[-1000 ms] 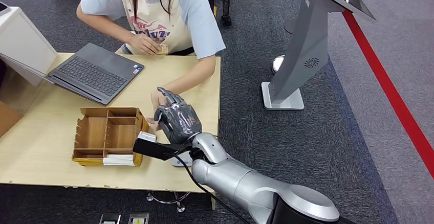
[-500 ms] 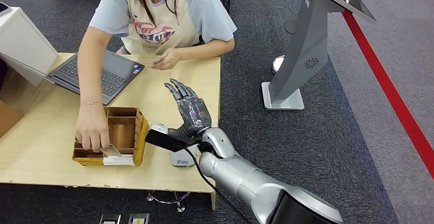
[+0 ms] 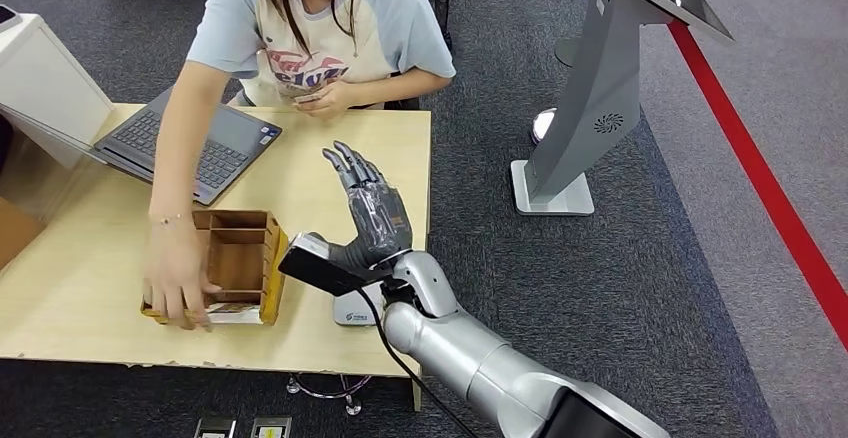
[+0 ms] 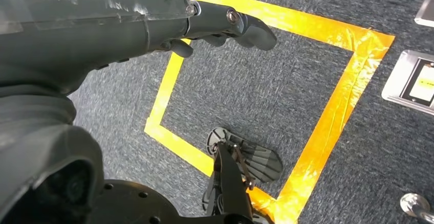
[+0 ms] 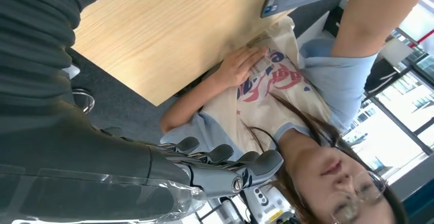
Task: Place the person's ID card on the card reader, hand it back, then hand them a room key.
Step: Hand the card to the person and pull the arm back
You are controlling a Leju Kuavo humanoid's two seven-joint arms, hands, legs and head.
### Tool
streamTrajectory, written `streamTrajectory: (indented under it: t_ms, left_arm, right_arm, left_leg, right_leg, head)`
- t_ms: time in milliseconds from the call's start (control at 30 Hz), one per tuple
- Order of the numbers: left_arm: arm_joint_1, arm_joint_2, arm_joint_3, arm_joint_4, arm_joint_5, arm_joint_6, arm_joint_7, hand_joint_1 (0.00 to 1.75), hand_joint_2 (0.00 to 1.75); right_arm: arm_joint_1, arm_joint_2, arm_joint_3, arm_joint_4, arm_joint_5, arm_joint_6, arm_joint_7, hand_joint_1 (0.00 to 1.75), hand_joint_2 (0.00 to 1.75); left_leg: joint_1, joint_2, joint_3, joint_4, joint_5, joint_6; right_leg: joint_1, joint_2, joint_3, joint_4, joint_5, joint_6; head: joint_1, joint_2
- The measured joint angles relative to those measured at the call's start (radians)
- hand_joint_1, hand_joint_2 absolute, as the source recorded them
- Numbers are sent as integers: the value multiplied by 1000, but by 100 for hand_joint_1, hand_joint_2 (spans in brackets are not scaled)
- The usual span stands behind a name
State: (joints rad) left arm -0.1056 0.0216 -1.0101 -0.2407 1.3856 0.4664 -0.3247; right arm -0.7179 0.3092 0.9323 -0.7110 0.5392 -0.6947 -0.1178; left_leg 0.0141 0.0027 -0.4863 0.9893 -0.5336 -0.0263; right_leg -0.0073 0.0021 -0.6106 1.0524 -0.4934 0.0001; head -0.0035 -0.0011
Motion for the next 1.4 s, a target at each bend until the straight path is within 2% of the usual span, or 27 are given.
streamTrajectory:
  t_ms: [167,333,533,700,833,967,1133,1400]
  left_arm:
    - [2,0,7,2,37,15,-11,0,0]
    - [3,0,29,3,77,34,-21,0,0]
    - [5,-6,69,5,115,69,-24,0,0]
    - [6,-15,105,5,118,85,-24,0,0]
    - [6,-18,122,5,114,75,-24,0,0]
    - [6,-18,126,5,104,51,-24,0,0]
    - [6,-18,125,5,88,34,-23,0,0]
    - [6,-18,125,5,79,30,-22,0,0]
  right_arm:
    - [91,-47,-2,-184,48,0,31,0,175]
    - [154,-83,-2,-306,88,0,41,0,175]
    - [227,-130,-2,-482,245,0,43,0,175]
    - [276,-186,7,-623,466,5,140,0,175]
    - [284,-236,37,-703,541,68,235,0,175]
    - [295,-266,74,-741,552,161,287,0,175]
    - [295,-280,126,-741,565,230,290,0,175]
    - [259,-224,227,-640,675,282,288,0,175]
  left_leg:
    - [0,0,0,0,0,0]
    - [0,0,0,0,0,0]
    - [0,0,0,0,0,0]
    - [0,0,0,0,0,0]
    - [0,0,0,0,0,0]
    - [0,0,0,0,0,0]
    - [1,0,-1,0,0,0]
    - [1,0,-2,0,0,0]
  right_leg:
    - [0,0,0,0,0,0]
    - [0,0,0,0,0,0]
    - [0,0,0,0,0,0]
    - [0,0,0,0,0,0]
    - [0,0,0,-1,0,0]
    - [0,0,0,-1,0,0]
    - [0,0,0,0,0,0]
    - [0,0,0,0,0,0]
  head:
    - [0,0]
    - [0,0]
    - [0,0]
    - [0,0]
    - [0,0]
    - [0,0]
    - [0,0]
    - [0,0]
